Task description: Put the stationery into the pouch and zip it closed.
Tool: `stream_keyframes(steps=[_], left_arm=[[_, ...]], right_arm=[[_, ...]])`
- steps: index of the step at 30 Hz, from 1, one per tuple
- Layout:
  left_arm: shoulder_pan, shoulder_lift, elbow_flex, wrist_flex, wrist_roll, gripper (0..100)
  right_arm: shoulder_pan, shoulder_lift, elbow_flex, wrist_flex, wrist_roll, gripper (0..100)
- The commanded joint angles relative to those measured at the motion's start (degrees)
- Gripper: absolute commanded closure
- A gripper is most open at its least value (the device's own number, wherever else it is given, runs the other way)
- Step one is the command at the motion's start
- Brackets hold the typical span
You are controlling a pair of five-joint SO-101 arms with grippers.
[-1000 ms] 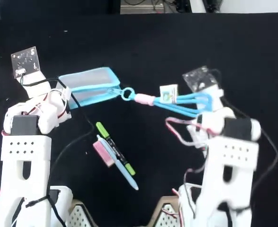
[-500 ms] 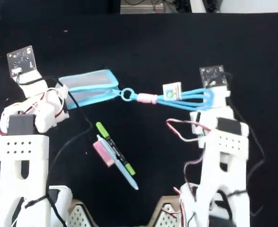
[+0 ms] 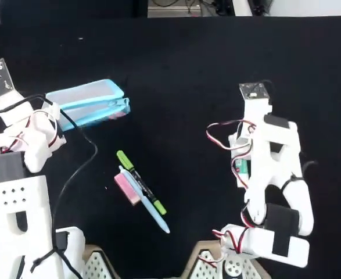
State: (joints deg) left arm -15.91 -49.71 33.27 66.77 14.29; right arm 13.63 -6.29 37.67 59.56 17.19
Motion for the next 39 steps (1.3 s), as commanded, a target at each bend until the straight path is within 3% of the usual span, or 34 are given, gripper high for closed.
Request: stream_keyframes(steps=[1, 7, 13, 27, 36, 39], left_arm=[[1.89, -1.14, -1.54, -0.35, 0.26, 97], [7.43, 3.60, 0.84, -2.55, 0.26, 97], [7.78, 8.00, 0.92, -3.60, 0.26, 97], [7.34, 8.00, 0.40, -3.08, 0.26, 97], [7.34, 8.00, 0.40, -3.08, 0.18, 97], [7.34, 8.00, 0.40, -3.08, 0.18, 97]], right_arm=[[-4.66, -1.80, -1.63, 2.73, 1.32, 98.8], [-14.07, -3.38, 1.80, 3.52, -1.23, 97.5], [-14.86, 3.56, 0.13, 8.00, -0.18, 83.8], [-15.74, 14.11, -19.38, 22.42, 0.09, 83.9], [-15.91, 23.08, -23.69, 23.30, 0.00, 84.1], [-15.56, 24.84, -23.60, 22.95, 0.09, 91.4]])
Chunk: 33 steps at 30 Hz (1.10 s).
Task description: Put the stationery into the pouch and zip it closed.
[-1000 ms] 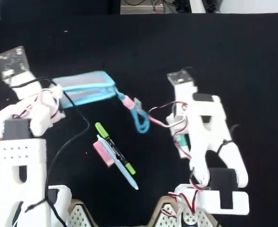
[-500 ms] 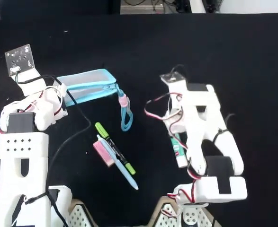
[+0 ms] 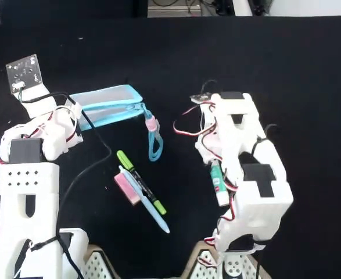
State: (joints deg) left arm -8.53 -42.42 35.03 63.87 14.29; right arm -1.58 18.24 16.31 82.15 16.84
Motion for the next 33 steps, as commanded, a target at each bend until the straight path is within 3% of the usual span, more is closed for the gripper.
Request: stream_keyframes(steps=[1, 8, 12, 15, 20, 24, 28, 33], left_arm=[[-0.04, 0.70, -1.36, -0.18, 0.18, 97], [-0.04, 0.70, -1.36, -0.18, 0.18, 97], [-0.04, 0.70, -1.27, -0.18, 0.18, 97], [-0.04, 0.70, -1.27, -0.18, 0.18, 97], [0.22, 0.70, -0.92, -0.53, 0.18, 97], [0.13, 0.70, -0.92, -0.62, 0.18, 97], [0.31, 0.70, -0.84, -0.62, 0.18, 97], [0.31, 0.70, -0.84, -0.62, 0.18, 97]], right_arm=[[-0.35, 0.48, -2.24, 0.26, 0.26, 97.2], [0.79, -8.04, -4.09, 3.78, 0.00, 98.8], [0.79, -22.02, -7.08, 12.66, 0.09, 98.8], [0.00, -35.38, -6.99, 12.13, -0.18, 98.8], [-5.19, -57.19, -2.95, 2.99, -8.44, 98.7], [-16.88, -71.08, 2.77, -6.42, -14.95, 98.7], [-29.01, -79.69, 15.16, -23.47, -15.82, 98.7], [-38.95, -87.08, 32.04, -47.82, -15.82, 98.7]])
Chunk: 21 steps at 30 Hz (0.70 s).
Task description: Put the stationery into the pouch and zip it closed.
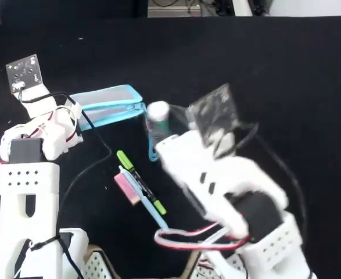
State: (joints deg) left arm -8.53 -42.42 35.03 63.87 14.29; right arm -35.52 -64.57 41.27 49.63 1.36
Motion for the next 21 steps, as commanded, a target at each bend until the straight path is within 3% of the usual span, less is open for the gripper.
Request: stream_keyframes(steps=[1, 8, 21], left_arm=[[0.31, 0.70, -0.84, -0.62, 0.18, 97], [0.31, 0.79, -0.84, -0.62, 0.18, 97], [0.40, 0.88, -0.84, -0.62, 0.18, 97]], right_arm=[[-6.07, -5.49, 9.98, -19.96, -0.35, 98.7], [-7.38, -9.98, 27.82, -48.97, -0.35, 98.7], [-6.86, 1.45, 33.54, -61.01, 0.00, 98.7]])
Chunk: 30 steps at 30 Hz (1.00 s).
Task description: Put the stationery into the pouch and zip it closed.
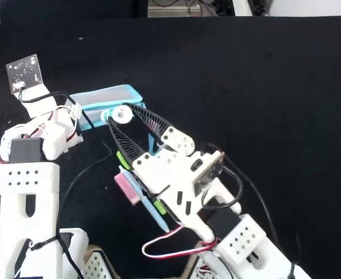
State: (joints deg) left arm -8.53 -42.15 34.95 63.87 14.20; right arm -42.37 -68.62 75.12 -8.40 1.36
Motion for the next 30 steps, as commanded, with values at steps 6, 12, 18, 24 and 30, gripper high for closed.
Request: stream_keyframes(steps=[6, 12, 18, 24, 30], left_arm=[[0.40, 0.53, -0.75, -0.53, 0.26, 97], [0.40, 0.53, -0.75, -0.53, 0.26, 97], [0.40, 0.53, -0.75, -0.53, 0.26, 97], [0.40, 0.62, -0.75, -0.62, 0.26, 97], [0.22, 0.53, -0.75, -0.53, 0.26, 97]], right_arm=[[1.67, 20.62, -1.98, -12.57, 0.00, 98.8], [4.75, 25.89, -3.56, -17.32, -0.26, 98.8], [4.57, 18.42, -2.95, -16.97, -0.26, 98.8], [4.92, 9.10, 2.51, -16.97, 0.00, 98.8], [18.29, -3.74, -3.38, 12.40, -1.14, 98.7]])
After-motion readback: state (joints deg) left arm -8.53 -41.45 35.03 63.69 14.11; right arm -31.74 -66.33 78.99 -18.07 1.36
